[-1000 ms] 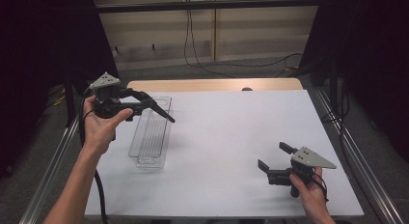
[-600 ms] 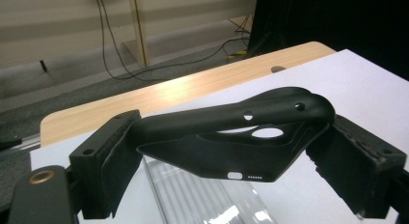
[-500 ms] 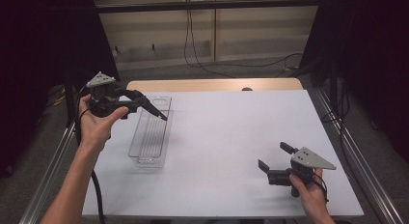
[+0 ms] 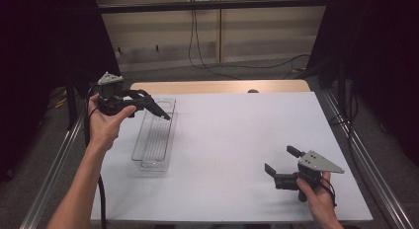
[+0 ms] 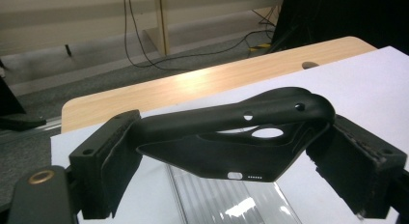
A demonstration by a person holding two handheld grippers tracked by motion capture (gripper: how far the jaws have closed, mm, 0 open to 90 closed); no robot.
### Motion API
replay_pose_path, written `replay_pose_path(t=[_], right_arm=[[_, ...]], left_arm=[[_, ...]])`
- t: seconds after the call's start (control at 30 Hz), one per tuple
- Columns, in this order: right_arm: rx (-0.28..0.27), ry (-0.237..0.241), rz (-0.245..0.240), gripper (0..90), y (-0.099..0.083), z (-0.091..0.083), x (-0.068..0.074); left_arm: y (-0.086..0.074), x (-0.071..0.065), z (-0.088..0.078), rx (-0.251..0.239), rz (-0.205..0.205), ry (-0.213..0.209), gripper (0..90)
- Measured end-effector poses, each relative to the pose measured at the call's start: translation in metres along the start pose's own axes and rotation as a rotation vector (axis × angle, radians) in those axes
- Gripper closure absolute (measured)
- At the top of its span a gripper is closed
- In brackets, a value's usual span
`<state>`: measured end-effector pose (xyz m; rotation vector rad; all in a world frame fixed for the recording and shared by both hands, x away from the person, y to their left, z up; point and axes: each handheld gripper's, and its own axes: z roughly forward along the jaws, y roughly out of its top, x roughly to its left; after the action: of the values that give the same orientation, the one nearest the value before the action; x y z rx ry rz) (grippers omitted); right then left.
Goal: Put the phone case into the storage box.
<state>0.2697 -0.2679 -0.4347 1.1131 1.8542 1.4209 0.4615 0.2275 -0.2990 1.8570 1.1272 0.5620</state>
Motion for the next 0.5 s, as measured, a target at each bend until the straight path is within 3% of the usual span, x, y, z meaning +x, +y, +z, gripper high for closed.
replay_pose_path(t=[0.5], right_arm=[[-0.003,0.008,0.002,0.0,-0.001,0.000,0.001]], left_arm=[[0.010,-0.002,0.016,0.021,0.020,0.042,13.4]])
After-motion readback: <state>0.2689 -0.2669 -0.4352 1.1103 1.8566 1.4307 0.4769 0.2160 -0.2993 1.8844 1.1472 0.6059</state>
